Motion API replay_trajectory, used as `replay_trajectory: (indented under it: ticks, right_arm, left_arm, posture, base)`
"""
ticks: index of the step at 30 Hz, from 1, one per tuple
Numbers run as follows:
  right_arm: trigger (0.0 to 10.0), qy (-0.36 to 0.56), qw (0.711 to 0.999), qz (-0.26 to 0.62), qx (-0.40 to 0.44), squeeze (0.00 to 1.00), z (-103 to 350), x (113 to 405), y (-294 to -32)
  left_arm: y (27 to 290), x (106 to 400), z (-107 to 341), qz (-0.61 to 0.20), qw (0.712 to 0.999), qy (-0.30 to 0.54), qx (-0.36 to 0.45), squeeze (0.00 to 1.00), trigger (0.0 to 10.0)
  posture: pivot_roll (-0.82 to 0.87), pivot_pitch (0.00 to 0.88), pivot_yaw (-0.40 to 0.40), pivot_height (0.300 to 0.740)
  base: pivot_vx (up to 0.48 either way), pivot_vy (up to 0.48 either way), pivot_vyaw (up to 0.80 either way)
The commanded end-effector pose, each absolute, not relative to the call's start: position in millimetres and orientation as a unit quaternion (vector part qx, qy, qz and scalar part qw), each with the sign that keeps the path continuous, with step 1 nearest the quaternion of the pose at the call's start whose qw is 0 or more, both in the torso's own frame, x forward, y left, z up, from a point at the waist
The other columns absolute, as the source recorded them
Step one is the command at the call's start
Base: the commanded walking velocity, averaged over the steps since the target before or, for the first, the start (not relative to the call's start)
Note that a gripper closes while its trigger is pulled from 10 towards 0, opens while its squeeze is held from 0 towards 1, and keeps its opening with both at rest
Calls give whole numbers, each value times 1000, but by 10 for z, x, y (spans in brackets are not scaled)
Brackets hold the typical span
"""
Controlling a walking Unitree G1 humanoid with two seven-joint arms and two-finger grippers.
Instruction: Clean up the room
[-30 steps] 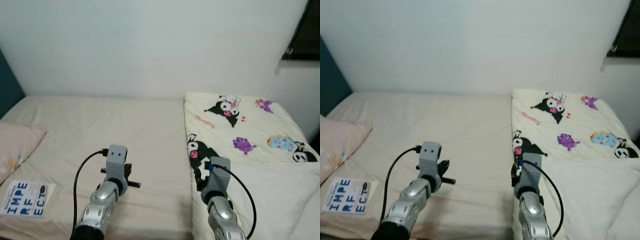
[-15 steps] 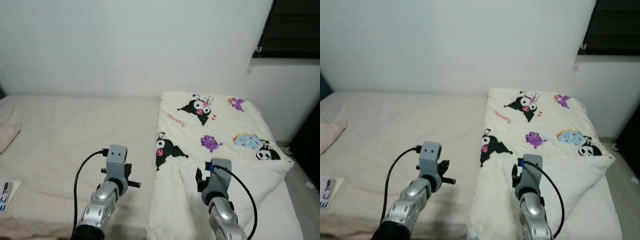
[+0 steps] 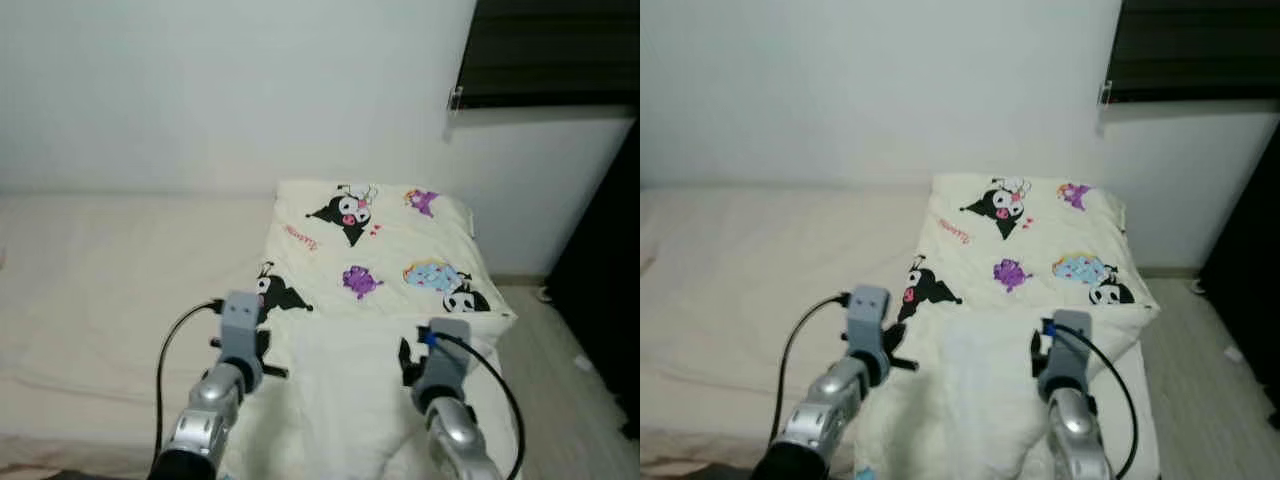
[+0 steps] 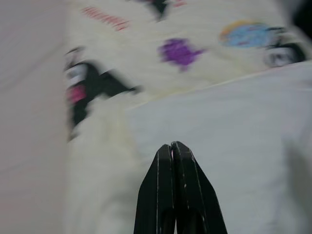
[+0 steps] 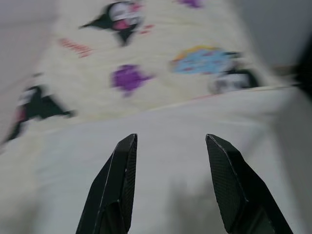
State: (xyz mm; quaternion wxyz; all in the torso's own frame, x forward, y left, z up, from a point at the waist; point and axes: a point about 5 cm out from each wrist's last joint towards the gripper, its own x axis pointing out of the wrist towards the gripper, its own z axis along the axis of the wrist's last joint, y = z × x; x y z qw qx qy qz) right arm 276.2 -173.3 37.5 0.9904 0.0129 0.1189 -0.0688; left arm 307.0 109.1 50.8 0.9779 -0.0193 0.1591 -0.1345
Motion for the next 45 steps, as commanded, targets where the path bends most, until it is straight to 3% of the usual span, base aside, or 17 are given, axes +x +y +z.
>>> replay_trajectory:
  ticks: [1,7,21,26,45]
  right_arm:
    - [10000,121,990,-65,21,0,362,2748,-1677]
    - [10000,123,990,-63,23,0,353,2744,-1653]
    - [10000,117,989,-87,14,0,366,2727,-1724]
    - [10000,114,988,-86,54,0,382,2717,-1762]
    - [10000,114,989,-67,61,0,400,2715,-1715]
  left_arm:
    - [1106,3067,486,-138,976,169,-8,0,10000]
    - [1129,3072,480,-130,977,169,-4,0,10000]
    - [1151,3071,499,-128,980,150,-5,0,10000]
    - [1264,3077,506,-110,983,149,-2,0,10000]
    - [1293,3025,475,-99,983,155,-4,0,10000]
  posture:
    - [-69,0,27,740]
    - [-64,0,27,740]
    - [-72,0,32,740]
    - [-64,0,15,740]
    - [-56,6,0,667]
  base:
    - [0,472,0]
    - [0,474,0]
    - [0,0,0]
    - [0,0,0]
    - [0,0,0]
